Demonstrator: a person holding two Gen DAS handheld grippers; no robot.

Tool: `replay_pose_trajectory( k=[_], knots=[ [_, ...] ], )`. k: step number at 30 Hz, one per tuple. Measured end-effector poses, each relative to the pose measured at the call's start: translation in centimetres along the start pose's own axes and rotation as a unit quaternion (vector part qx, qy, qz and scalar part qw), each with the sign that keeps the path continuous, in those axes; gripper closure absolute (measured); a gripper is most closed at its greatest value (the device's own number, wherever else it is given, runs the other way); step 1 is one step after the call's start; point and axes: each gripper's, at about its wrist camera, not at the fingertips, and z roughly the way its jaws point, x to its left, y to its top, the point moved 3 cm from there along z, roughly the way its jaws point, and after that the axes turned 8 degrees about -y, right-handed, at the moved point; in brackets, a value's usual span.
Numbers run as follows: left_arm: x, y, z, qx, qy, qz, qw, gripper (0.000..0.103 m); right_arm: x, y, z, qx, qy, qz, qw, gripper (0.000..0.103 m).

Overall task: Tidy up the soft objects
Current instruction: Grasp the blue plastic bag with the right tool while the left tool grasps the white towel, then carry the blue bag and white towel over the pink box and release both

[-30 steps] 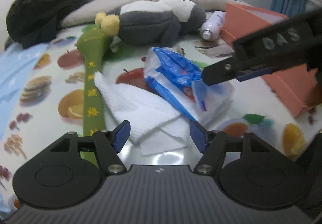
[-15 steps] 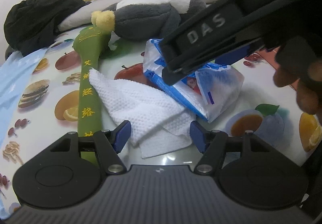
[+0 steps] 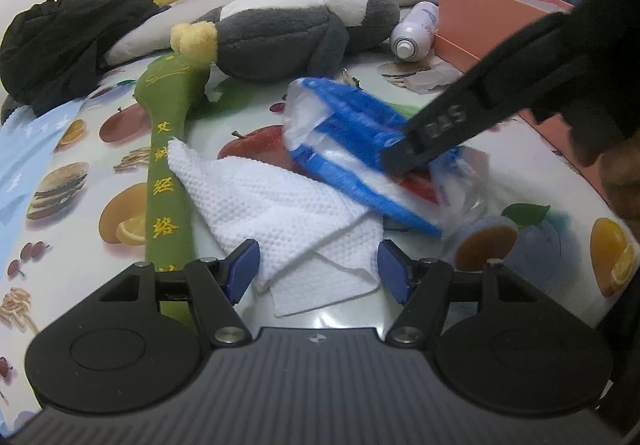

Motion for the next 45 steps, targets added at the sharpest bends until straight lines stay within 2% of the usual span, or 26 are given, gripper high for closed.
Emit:
replay_pose_trajectory(
  k=[7,11,15,20,22,28,32,37,45],
  knots=[
    [0.5,0.1,0.2,0.005,-0.01,-0.018,0.9998,0.033,-2.2,-1.6,-2.2,-0.02,-0.039,0.028,0.999,0.08],
    [0.6,0.2,0.4,0.007,-0.01,-0.034,0.9993,0.034,-2.6,-2.9,-2.9,-0.02,-0.037,0.049,0.998,0.08],
    [0.3,0.3,0.5,0.01,-0.013,-0.046,0.9988,0.042,-2.4,-3.9,-3.4,-0.022,-0.039,0.056,0.997,0.08],
    [0.0,0.6,0.5,0.015,-0.014,-0.057,0.9981,0.056,-2.2,-4.7,-4.1,-0.023,-0.027,0.067,0.997,0.08],
    [-0.2,0.8,0.5,0.02,-0.012,-0.057,0.9981,0.072,-2.1,-4.8,-4.2,-0.022,-0.025,0.071,0.997,0.08],
    [0.3,1.0,0.2,0.024,-0.011,-0.089,0.9957,0.091,-2.1,-5.0,-4.2,-0.019,-0.026,0.073,0.997,0.08],
    [0.7,1.0,-0.2,0.026,-0.018,-0.118,0.9925,0.093,-1.9,-5.3,-3.9,-0.016,-0.027,0.066,0.997,0.08],
    [0.4,1.3,-0.8,0.029,-0.025,-0.131,0.9907,0.094,-1.9,-5.2,-3.9,-0.018,-0.026,0.067,0.997,0.08],
    [0.6,1.9,-2.9,0.005,-0.041,-0.168,0.9849,0.094,-2.0,-4.6,-5.6,-0.042,-0.03,0.077,0.996,0.08]
  ],
)
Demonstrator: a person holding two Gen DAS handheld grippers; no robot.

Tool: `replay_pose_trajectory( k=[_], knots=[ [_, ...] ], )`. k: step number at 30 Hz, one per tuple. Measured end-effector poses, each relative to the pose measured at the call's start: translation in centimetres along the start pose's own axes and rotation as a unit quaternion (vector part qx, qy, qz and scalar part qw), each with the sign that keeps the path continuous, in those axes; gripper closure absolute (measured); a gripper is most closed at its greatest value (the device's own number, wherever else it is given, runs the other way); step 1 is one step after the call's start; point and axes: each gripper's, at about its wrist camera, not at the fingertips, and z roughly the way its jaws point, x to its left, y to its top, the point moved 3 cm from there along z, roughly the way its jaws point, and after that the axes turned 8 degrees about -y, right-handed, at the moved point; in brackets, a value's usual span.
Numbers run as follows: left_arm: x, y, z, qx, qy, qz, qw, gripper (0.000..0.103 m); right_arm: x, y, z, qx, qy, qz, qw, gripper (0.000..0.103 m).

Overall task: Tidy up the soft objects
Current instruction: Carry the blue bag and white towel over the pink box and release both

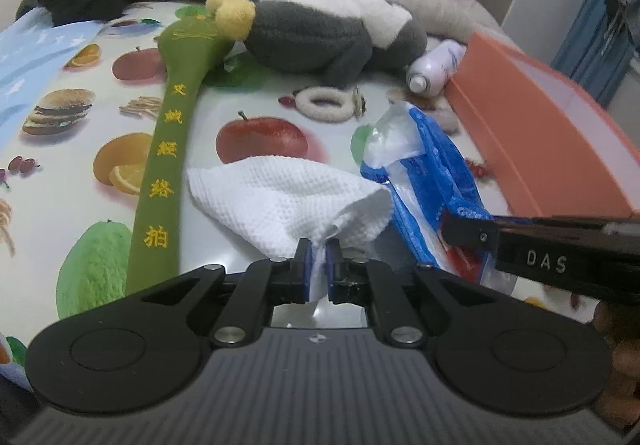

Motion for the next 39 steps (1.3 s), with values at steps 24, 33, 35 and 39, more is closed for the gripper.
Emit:
replay_pose_trajectory(
  k=[24,33,35,39],
  knots=[
    [-5.4,10.8,-6.9,-0.054,-0.061,-0.016,0.9966,0.094,-2.5,7.8,-9.0,-0.098,-0.037,-0.003,0.995,0.08],
    [-11.5,16.0,-8.2,-0.074,-0.093,0.019,0.9927,0.094,-5.2,11.2,-13.2,-0.154,-0.062,0.008,0.986,0.08],
    [-13.3,16.7,-8.2,-0.077,-0.105,0.026,0.9911,0.094,-6.0,11.5,-14.0,-0.163,-0.069,0.016,0.984,0.08],
    [-16.5,17.9,-8.1,-0.077,-0.132,0.031,0.9878,0.094,-8.1,12.0,-15.7,-0.177,-0.091,0.025,0.98,0.08]
  ],
)
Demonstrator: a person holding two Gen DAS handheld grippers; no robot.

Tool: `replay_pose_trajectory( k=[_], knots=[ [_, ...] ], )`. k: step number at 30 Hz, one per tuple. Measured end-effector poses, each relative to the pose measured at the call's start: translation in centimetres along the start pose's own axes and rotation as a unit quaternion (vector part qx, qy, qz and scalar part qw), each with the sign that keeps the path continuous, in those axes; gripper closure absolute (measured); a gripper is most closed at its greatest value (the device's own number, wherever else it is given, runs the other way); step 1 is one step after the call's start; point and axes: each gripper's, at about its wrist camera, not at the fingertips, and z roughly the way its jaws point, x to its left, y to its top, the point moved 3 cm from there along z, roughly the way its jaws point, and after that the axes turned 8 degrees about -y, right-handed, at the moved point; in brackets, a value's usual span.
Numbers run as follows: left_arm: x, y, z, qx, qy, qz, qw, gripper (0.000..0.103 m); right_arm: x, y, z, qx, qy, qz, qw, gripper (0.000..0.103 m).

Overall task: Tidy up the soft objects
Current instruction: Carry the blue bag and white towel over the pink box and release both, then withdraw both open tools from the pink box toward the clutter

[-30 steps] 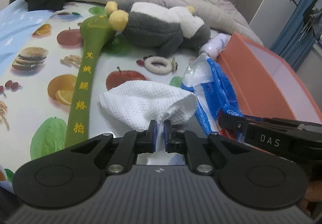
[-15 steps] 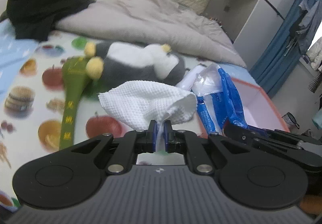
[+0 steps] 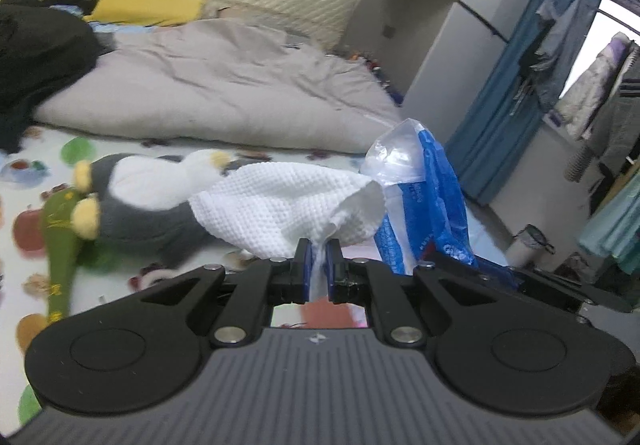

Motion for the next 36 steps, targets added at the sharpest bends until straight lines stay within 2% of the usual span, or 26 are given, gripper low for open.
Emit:
replay_pose_trajectory(
  k=[5,10,17,23,26,34,35,36],
  knots=[
    [-3.2,0.7,1.9,0.002,-0.021,0.013,0.9997,0.094,-3.3,0.8,-0.8,-0.011,-0.03,0.003,0.999,0.08],
    [-6.0,0.7,5.6,0.028,-0.039,0.022,0.9986,0.094,-6.8,0.8,-0.4,-0.002,-0.057,0.013,0.998,0.08],
    [-7.8,-0.7,13.1,0.105,-0.046,0.018,0.9933,0.094,-10.7,0.0,2.8,0.052,-0.078,0.027,0.995,0.08],
    [-8.6,-2.1,18.5,0.166,-0.038,0.035,0.9848,0.094,-14.3,-2.7,6.4,0.113,-0.106,0.03,0.988,0.08],
    [-9.3,-3.0,20.3,0.183,-0.027,0.053,0.9814,0.093,-15.6,-4.3,7.6,0.138,-0.119,0.033,0.983,0.08],
    [-9.2,-5.0,23.2,0.239,-0.027,0.041,0.9698,0.093,-18.4,-8.2,9.1,0.184,-0.127,0.063,0.973,0.076],
    [-9.4,-5.3,23.2,0.247,-0.032,0.039,0.9678,0.092,-18.5,-8.4,9.1,0.185,-0.129,0.065,0.972,0.072],
    [-9.5,-5.4,23.3,0.25,-0.038,0.041,0.9667,0.087,-18.6,-8.7,9.1,0.185,-0.13,0.067,0.972,0.069]
  ],
)
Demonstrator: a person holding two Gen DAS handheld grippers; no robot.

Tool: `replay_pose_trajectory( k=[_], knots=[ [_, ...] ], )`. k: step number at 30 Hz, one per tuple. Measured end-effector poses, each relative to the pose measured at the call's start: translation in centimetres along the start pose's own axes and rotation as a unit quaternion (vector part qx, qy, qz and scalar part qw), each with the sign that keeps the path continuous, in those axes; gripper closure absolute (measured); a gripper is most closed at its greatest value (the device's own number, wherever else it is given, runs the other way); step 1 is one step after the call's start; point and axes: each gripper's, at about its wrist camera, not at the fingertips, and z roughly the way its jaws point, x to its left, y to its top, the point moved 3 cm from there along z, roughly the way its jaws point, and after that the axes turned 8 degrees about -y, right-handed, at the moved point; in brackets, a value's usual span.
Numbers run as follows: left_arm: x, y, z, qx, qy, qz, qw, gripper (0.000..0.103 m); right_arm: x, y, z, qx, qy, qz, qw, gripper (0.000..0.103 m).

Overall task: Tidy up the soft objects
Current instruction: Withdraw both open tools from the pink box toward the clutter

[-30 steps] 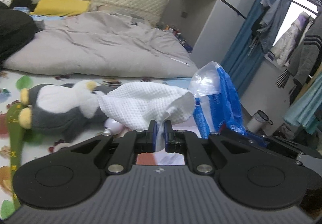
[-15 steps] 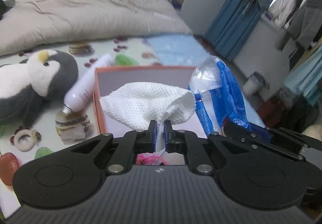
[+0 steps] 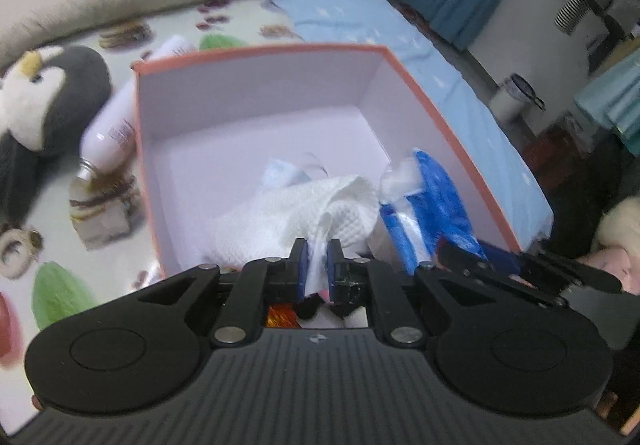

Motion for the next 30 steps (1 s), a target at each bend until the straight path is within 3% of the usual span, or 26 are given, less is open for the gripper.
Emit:
replay_pose_trajectory(
  k=[2,3,4,9,17,21,30],
  knots=[
    [-0.1,-0.1,0.0,-0.006,0.005,0.007,0.9999,0.067,-0.2,0.0,0.1,0.003,0.003,0.005,1.0,0.051],
    [-0.1,-0.1,-0.1,-0.011,0.012,0.011,0.9998,0.056,-0.3,-0.1,0.1,0.003,0.008,0.008,1.0,0.048],
    [-0.2,-0.1,-0.4,-0.019,0.014,0.017,0.9996,0.056,-0.3,-0.1,0.0,0.001,0.01,0.01,1.0,0.043],
    [-0.8,0.0,-2.3,-0.048,0.015,0.033,0.9982,0.056,-0.6,0.3,-0.7,-0.012,0.013,0.017,1.0,0.042],
    [-1.7,-0.9,-7.7,-0.117,0.018,0.068,0.9906,0.056,0.1,0.8,-5.6,-0.082,0.035,0.022,0.996,0.042],
    [-2.2,-2.2,-10.9,-0.157,0.038,0.098,0.9819,0.056,0.8,0.7,-8.2,-0.115,0.054,0.021,0.992,0.042],
    [-1.0,-7.1,-17.0,-0.219,0.033,0.098,0.9702,0.056,3.4,-1.3,-13.1,-0.173,0.087,0.008,0.981,0.042]
  ],
)
